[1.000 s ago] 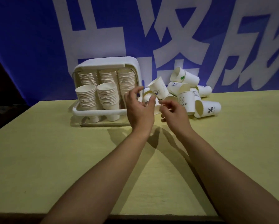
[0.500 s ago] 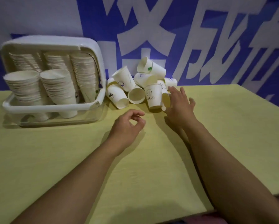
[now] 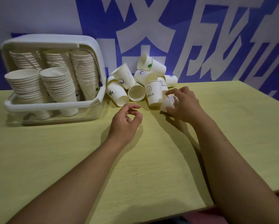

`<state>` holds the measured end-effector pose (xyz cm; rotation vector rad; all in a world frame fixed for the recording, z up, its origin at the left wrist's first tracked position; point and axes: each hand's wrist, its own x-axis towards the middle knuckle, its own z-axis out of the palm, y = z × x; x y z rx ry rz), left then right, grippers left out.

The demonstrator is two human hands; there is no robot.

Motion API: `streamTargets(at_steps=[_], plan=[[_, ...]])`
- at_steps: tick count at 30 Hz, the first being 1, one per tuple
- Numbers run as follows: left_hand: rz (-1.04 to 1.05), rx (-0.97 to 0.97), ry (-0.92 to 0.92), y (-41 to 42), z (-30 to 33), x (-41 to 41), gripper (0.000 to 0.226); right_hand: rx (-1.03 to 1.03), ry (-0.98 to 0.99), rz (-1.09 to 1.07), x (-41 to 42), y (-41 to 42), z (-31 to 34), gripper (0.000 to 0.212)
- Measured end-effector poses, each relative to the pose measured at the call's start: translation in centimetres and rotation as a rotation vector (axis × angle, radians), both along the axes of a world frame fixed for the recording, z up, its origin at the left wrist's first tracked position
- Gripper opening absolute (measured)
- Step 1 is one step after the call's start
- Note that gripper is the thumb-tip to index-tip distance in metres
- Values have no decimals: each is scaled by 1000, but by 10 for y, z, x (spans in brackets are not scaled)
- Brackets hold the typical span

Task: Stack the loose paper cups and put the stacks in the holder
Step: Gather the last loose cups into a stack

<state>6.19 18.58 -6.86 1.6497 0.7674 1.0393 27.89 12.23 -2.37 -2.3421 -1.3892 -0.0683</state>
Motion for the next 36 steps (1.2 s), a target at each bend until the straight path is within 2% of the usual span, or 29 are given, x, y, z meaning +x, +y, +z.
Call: streamTargets(at_steps=[4,9,12,18,20,22,24,26,31,36], plan=[[-14,21,35,1,-1,1,23,11,125,83,-1,-3,0,60],[-64,63,41,-3,1,0,29,189,599,296,-17,-10,7,45],[-94,67,25,-4,4,0,44,384,769,351,-37,-7,9,40],[17,51,-72,-3,6,-4,67,618,822,394,-64,5,0,12],[45,54,-60,-3,7,-4,68,710,774,318,-64,9,-4,12],[45,42,-81,-3,7,-4,66,764,633,170,-58,15,-11,6],[76,23,-109,-3,8,-3,62,712,461,41,-52,21,-18,24],[130,13,-112,-1,8,-2,59,633,398,-6,-44,29,-24,44],[156,78,-119,2,4,-2,52,514,508,-60,-33,43,-33,76],[105,100,-115,7,0,-1,42,671,615,-47,-30,37,-22,92]])
